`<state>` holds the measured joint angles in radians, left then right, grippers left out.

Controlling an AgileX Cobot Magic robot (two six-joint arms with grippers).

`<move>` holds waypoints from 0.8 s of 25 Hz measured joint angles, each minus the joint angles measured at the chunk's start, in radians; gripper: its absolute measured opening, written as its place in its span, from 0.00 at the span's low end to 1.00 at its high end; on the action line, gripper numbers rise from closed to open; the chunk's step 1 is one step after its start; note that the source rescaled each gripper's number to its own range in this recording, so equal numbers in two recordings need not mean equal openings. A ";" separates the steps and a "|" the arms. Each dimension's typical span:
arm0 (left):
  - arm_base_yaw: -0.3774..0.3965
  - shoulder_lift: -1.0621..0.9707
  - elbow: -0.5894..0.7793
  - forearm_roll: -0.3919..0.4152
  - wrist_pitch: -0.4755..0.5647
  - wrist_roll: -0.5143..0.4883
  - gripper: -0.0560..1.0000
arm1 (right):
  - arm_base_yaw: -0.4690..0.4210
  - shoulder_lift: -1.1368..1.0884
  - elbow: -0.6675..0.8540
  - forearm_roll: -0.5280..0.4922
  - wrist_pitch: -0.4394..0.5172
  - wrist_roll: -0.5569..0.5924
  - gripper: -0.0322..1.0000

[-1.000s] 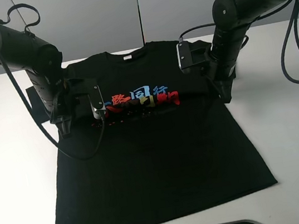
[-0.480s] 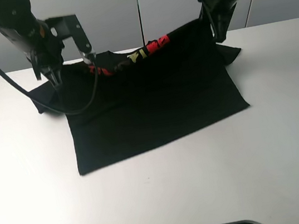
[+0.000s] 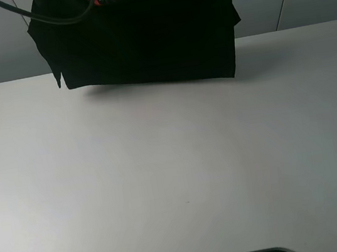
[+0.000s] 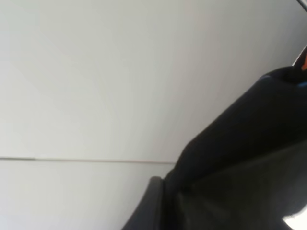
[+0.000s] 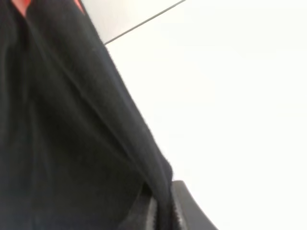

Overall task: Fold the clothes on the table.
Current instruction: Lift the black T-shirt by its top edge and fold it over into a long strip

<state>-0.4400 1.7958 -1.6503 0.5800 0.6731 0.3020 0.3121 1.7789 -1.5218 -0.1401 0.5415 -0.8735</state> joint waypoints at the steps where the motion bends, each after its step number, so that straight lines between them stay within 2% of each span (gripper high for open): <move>1: 0.000 0.000 0.000 -0.012 0.026 0.000 0.05 | 0.000 0.000 0.000 0.000 0.022 0.016 0.03; 3: 0.000 0.000 0.002 -0.041 0.097 -0.001 0.05 | 0.000 0.000 0.000 0.006 0.078 0.060 0.03; 5: 0.000 0.000 0.002 -0.082 0.212 0.011 0.05 | 0.000 0.000 0.000 0.041 0.168 0.095 0.03; 8: 0.000 0.000 0.002 -0.195 0.412 0.092 0.05 | 0.000 -0.001 0.000 0.140 0.344 0.115 0.03; 10: 0.000 0.000 0.004 -0.303 0.504 0.158 0.05 | 0.000 -0.001 0.000 0.215 0.474 0.120 0.03; 12: 0.000 0.000 0.019 -0.402 0.528 0.189 0.05 | 0.000 -0.001 0.003 0.277 0.604 0.125 0.03; 13: 0.000 0.000 0.030 -0.449 0.534 0.196 0.05 | 0.000 -0.001 0.007 0.308 0.641 0.127 0.03; 16: 0.000 0.000 0.099 -0.550 0.536 0.241 0.05 | 0.000 -0.001 0.055 0.372 0.668 0.129 0.03; 20: 0.000 0.000 0.252 -0.580 0.538 0.271 0.05 | 0.000 -0.001 0.179 0.390 0.673 0.129 0.03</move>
<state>-0.4400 1.7958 -1.3987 0.0000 1.2114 0.5730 0.3121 1.7775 -1.3426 0.2495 1.2140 -0.7447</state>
